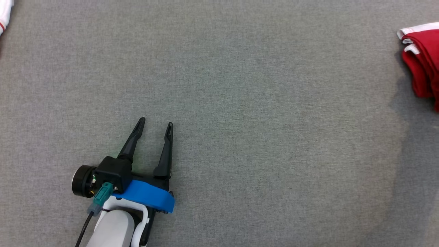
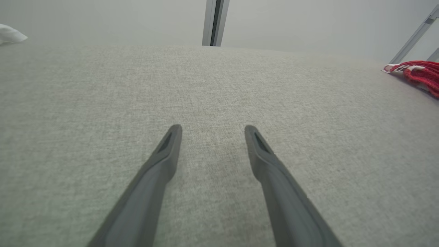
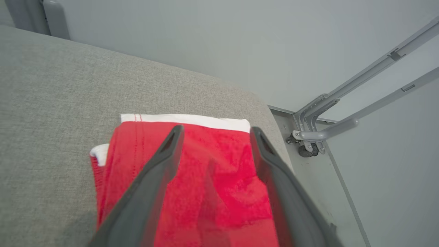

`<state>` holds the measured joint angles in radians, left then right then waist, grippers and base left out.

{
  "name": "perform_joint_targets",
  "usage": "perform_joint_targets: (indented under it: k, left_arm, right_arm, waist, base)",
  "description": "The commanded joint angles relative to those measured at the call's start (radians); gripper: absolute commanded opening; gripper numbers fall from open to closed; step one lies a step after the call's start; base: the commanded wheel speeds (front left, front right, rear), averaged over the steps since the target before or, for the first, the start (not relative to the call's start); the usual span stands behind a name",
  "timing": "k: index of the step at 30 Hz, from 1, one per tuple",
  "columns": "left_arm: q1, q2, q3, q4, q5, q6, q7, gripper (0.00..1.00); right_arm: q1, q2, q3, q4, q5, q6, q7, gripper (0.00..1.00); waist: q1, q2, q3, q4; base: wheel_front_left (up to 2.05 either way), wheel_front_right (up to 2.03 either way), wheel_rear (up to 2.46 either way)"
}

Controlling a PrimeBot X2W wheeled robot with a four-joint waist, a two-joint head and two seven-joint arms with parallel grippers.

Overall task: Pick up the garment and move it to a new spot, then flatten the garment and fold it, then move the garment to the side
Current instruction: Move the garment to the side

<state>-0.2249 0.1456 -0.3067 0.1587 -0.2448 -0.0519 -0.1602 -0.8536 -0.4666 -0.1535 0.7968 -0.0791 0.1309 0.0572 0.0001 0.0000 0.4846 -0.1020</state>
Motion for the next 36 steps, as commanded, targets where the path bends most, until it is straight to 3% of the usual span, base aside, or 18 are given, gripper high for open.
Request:
perform_joint_targets:
  k: [1,8,15,26,36]
  left_arm:
    - [-0.013,0.000,-0.001,0.009,-0.005,0.004,-0.005,1.00]
    - [-0.035,0.007,0.033,0.047,-0.029,0.020,-0.020,1.00]
    - [0.007,0.008,0.096,0.121,-0.082,0.046,-0.052,1.00]
    - [0.115,-0.012,0.139,0.196,-0.135,0.052,-0.091,1.00]
    - [0.190,-0.040,0.123,0.210,-0.149,0.047,-0.102,1.00]
  right_arm:
    - [-0.015,0.017,0.003,0.005,0.007,0.000,-0.023,1.00]
    - [0.015,0.091,0.046,0.007,0.022,0.000,-0.119,1.00]
    - [0.093,0.216,0.048,-0.019,0.015,0.000,-0.225,1.00]
    - [0.424,0.396,0.004,-0.206,-0.049,0.000,-0.315,1.00]
    - [0.702,0.415,0.114,-0.394,0.138,0.000,-0.323,1.00]
  waist:
    - [-0.0001,0.0000,-0.013,-0.009]
    - [-0.0001,0.0000,-0.090,-0.027]
    - [-0.0001,0.0000,-0.205,-0.037]
    - [-0.0001,0.0000,-0.348,0.018]
    - [-0.0001,0.0000,-0.404,0.044]
  base:
    - [0.00,0.00,0.00]
    - [0.00,0.00,0.00]
    - [0.00,0.00,0.00]
    - [0.00,0.00,0.00]
    - [0.00,0.00,0.00]
